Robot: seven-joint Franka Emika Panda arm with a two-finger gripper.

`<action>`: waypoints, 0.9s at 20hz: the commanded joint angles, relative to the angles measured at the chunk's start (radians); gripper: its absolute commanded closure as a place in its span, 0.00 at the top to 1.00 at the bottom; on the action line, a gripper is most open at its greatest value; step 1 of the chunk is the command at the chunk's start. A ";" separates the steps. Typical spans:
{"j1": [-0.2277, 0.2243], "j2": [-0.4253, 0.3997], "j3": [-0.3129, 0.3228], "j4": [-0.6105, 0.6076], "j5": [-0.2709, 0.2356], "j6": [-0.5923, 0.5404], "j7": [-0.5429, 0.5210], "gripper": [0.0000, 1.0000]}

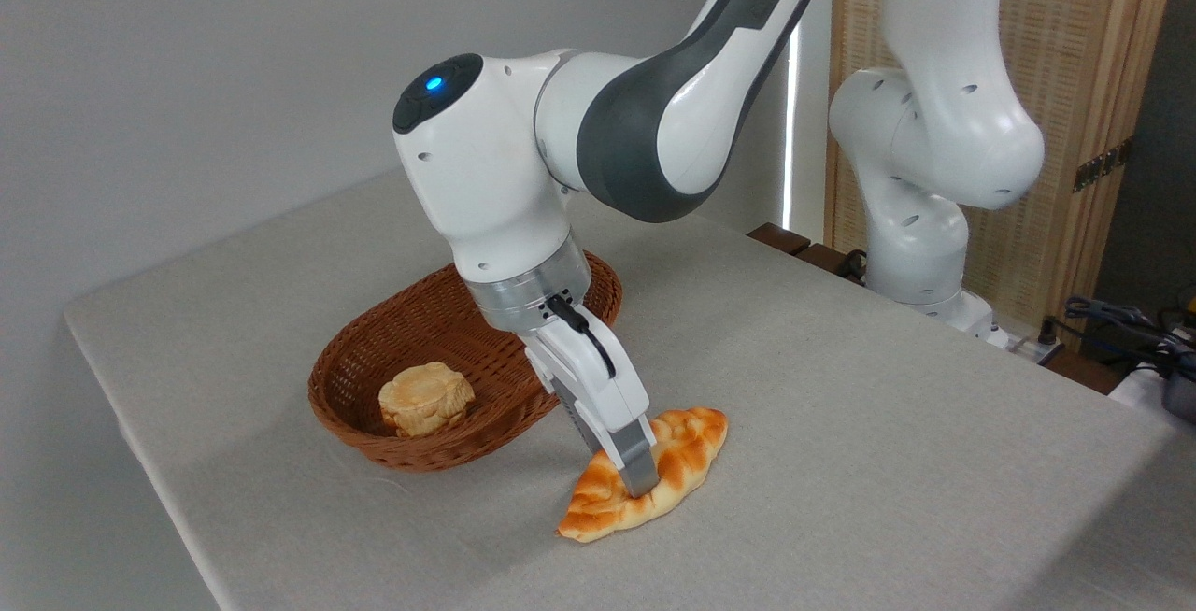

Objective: Put bread into the basket
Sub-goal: 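Close the gripper on the braided loaf's middle, then lift the braided loaf and carry it over the basket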

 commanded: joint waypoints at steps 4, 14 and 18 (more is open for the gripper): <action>-0.003 0.007 0.004 -0.008 0.001 0.024 0.015 0.11; -0.010 -0.052 -0.010 0.068 -0.002 -0.060 0.017 0.15; -0.013 -0.072 -0.042 0.159 -0.031 -0.130 0.014 0.15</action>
